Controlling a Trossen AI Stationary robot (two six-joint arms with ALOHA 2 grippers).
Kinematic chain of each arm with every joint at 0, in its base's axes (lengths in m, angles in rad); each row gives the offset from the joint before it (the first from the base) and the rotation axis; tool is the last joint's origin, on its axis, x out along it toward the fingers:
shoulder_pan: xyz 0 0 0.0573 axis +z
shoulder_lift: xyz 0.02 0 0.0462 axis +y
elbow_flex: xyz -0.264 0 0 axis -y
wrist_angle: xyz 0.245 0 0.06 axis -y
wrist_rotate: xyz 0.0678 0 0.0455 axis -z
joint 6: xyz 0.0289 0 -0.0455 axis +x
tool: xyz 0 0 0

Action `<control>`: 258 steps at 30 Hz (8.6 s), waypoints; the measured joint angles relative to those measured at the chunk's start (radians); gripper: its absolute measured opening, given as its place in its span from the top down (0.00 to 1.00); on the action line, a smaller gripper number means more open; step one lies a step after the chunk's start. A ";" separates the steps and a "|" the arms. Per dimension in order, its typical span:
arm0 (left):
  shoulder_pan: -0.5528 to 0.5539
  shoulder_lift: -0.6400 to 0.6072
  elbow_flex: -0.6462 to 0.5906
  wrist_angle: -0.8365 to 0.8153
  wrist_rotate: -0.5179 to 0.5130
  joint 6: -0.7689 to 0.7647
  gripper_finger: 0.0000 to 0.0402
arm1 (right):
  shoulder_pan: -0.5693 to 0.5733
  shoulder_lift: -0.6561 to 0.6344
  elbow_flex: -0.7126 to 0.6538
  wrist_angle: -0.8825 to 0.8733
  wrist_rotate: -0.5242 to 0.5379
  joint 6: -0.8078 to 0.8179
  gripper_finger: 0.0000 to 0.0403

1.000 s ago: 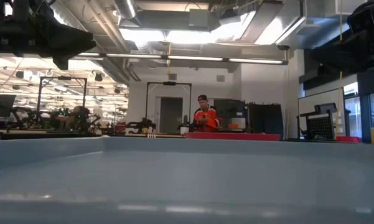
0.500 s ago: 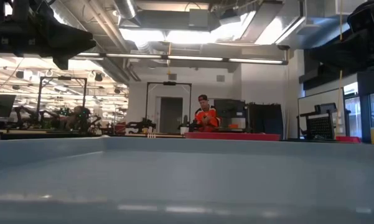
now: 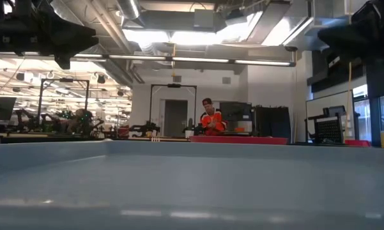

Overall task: Pick and place plate/cup/fork/spoon on tray
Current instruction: Put the pink plate on the blue serving tray, then put the orange fork to the right of the pink plate on the blue serving tray

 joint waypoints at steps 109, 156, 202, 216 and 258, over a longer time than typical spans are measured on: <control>0.000 0.000 0.000 0.066 -0.016 0.059 0.71 | -0.274 1.498 0.838 -0.541 -0.070 -0.108 0.71; 0.000 0.000 0.000 0.066 -0.016 0.059 0.71 | -0.091 1.469 0.978 -0.684 0.044 -0.161 0.99; 0.000 0.000 0.000 0.066 -0.016 0.059 0.71 | 0.647 1.624 0.979 -0.350 0.386 0.406 0.98; 0.000 0.000 0.000 0.066 -0.016 0.059 0.71 | 0.647 1.737 0.979 -0.319 0.334 0.551 0.82; 0.000 0.000 0.000 0.066 -0.016 0.059 0.71 | 0.428 1.745 0.978 0.226 0.521 0.255 0.59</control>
